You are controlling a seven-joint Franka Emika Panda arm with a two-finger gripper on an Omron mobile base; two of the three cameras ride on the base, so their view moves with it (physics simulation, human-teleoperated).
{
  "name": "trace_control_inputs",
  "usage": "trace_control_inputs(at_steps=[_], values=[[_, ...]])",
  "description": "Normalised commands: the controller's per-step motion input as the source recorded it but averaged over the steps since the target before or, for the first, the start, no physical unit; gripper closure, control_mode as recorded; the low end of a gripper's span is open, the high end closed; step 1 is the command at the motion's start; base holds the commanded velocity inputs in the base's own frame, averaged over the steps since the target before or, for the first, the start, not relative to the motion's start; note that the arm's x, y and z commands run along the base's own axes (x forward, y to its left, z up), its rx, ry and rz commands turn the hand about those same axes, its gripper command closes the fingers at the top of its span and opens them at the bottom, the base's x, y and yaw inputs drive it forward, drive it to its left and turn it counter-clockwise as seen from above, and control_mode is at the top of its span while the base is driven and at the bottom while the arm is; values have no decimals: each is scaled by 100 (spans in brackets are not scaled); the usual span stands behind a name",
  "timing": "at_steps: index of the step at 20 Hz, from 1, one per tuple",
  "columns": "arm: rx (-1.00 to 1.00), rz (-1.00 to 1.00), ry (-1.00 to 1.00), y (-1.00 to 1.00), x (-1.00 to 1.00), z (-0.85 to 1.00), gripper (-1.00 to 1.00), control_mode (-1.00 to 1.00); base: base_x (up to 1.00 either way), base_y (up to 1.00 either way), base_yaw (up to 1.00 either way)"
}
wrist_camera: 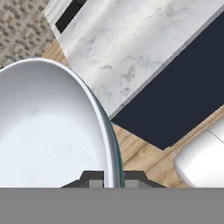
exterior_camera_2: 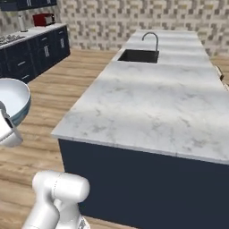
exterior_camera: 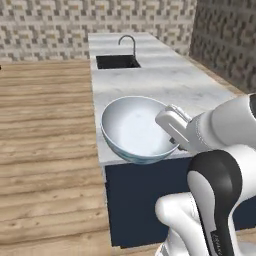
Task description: Pick up the bowls from the cabinet and place each bowl in front of a stool on the dining counter.
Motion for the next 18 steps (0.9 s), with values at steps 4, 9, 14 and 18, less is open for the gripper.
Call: trace_control_inputs(at_steps=[4,9,14,18], values=[[0,0,0,0,0,0,100,100,-13,-5,75],[0,0,0,0,0,0,100,100,-4,0,70],[0,0,0,0,0,0,100,100,0,2,59],[0,0,0,0,0,0,100,100,0,0,10]])
